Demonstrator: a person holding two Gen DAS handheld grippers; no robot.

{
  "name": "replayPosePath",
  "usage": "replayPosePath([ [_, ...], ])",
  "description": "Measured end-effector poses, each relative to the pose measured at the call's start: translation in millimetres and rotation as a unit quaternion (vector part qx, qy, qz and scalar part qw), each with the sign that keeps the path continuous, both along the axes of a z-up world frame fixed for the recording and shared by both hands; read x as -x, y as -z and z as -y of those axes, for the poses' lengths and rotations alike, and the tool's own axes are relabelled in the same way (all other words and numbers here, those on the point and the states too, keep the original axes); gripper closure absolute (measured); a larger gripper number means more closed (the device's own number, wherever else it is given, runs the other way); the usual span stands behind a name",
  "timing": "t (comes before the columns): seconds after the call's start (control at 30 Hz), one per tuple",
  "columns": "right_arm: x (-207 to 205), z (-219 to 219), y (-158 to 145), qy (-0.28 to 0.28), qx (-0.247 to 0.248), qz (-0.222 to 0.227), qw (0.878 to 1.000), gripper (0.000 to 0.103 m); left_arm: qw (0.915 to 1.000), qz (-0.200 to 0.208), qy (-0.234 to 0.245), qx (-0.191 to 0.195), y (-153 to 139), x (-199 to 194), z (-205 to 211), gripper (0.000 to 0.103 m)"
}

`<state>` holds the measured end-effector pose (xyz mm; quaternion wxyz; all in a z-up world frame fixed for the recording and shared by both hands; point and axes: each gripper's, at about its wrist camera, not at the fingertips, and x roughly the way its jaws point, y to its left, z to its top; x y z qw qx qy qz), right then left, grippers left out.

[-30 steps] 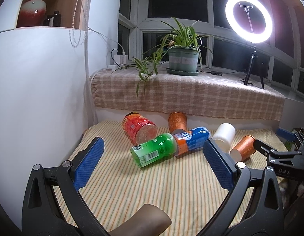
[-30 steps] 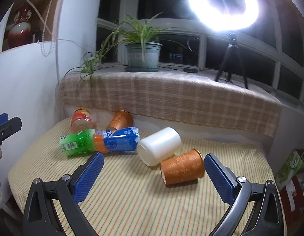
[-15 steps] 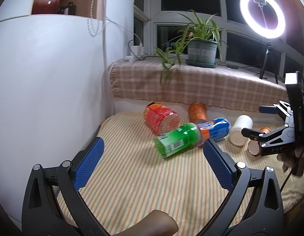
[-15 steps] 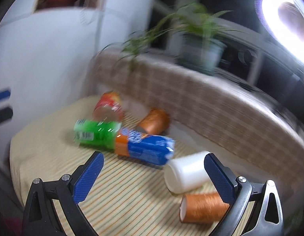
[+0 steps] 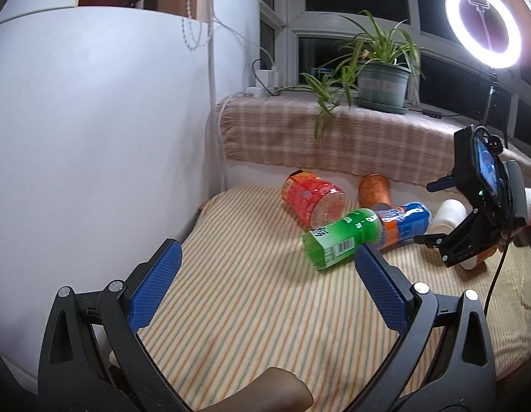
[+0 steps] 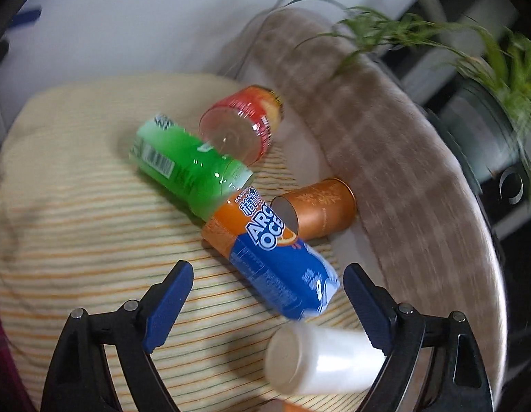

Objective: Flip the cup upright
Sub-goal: 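Move the right gripper down over the lying blue-and-orange Arctic Ocean bottle and close, then lift the bottle with the right gripper and swing it toward the left tool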

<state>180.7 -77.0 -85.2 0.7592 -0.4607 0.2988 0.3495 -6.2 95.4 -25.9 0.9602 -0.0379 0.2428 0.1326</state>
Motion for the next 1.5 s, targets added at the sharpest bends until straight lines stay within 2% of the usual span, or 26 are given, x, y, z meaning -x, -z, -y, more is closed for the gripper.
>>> replayPosePath([
  [0.23, -12, -21, 24, -0.066, 0.083, 0.007, 0.994, 0.015, 0.9998, -0.010, -0.017, 0.002, 3, -4, -9, 0.001],
  [0.47, -19, -34, 40, -0.101, 0.118, 0.012, 0.988, 0.020, 0.9994, -0.018, -0.027, 0.007, 7, -7, -16, 0.001],
  [0.7, -26, -45, 57, -0.119, 0.141, 0.004, 0.983, 0.031, 0.9991, -0.022, -0.034, 0.011, 8, -8, -23, 0.001],
  [1.07, -24, -40, 51, -0.126, 0.132, 0.007, 0.983, 0.035, 0.9992, -0.022, -0.032, 0.012, 8, -6, -23, 0.001],
  [1.5, -19, -20, 15, -0.113, 0.091, 0.037, 0.989, 0.038, 0.9994, -0.016, -0.030, 0.009, 3, -2, -17, 0.001],
])
